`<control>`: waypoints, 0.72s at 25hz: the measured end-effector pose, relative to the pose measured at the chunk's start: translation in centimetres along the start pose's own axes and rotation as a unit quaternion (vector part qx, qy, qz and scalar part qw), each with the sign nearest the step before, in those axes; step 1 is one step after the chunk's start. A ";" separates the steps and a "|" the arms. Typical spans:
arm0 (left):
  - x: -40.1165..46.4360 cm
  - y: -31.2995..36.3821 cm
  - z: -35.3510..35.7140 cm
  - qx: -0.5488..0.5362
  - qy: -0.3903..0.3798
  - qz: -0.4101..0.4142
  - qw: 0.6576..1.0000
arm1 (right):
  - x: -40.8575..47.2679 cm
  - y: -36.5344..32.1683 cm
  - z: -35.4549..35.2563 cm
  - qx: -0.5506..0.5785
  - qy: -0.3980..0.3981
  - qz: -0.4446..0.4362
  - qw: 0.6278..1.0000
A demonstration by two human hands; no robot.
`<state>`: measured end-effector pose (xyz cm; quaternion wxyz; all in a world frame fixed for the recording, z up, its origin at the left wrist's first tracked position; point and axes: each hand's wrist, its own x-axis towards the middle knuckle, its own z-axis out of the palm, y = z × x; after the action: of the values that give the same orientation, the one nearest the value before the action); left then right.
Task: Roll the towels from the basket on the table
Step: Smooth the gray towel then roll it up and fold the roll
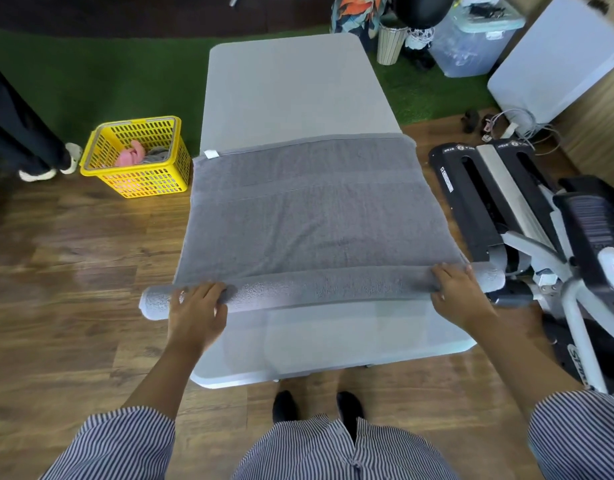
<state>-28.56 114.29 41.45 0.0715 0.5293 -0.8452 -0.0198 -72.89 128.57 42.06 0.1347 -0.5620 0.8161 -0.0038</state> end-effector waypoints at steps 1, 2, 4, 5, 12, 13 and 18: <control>0.0 -0.1 0.3 -0.003 -0.012 0.002 1.000 | -0.1 -0.1 0.0 -0.009 -0.024 0.002 1.000; 0.0 -0.2 0.5 -0.005 -0.030 0.000 1.000 | -0.2 -0.2 0.1 -0.020 -0.036 0.005 0.999; 0.0 -0.2 0.6 -0.007 -0.055 -0.012 0.998 | -0.3 -0.3 0.1 -0.033 -0.021 0.003 0.999; 0.0 -0.1 0.4 -0.006 -0.057 -0.019 0.998 | -0.3 -0.3 0.1 -0.041 -0.009 0.005 0.999; 0.4 -0.1 -1.0 0.044 -0.033 0.026 0.998 | -0.2 -0.4 -1.2 -0.058 -0.038 0.033 0.997; 0.5 -0.2 -1.0 0.038 -0.023 0.019 0.999 | -0.1 -0.3 -1.0 -0.050 -0.007 0.021 0.998; 0.7 0.4 0.0 -0.024 -0.037 -0.024 0.999 | 0.2 0.0 -0.1 -0.013 0.015 0.003 1.000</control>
<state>-29.24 113.87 41.56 0.0519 0.5465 -0.8336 -0.0614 -72.97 128.35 42.06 0.1152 -0.5609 0.8199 -0.0012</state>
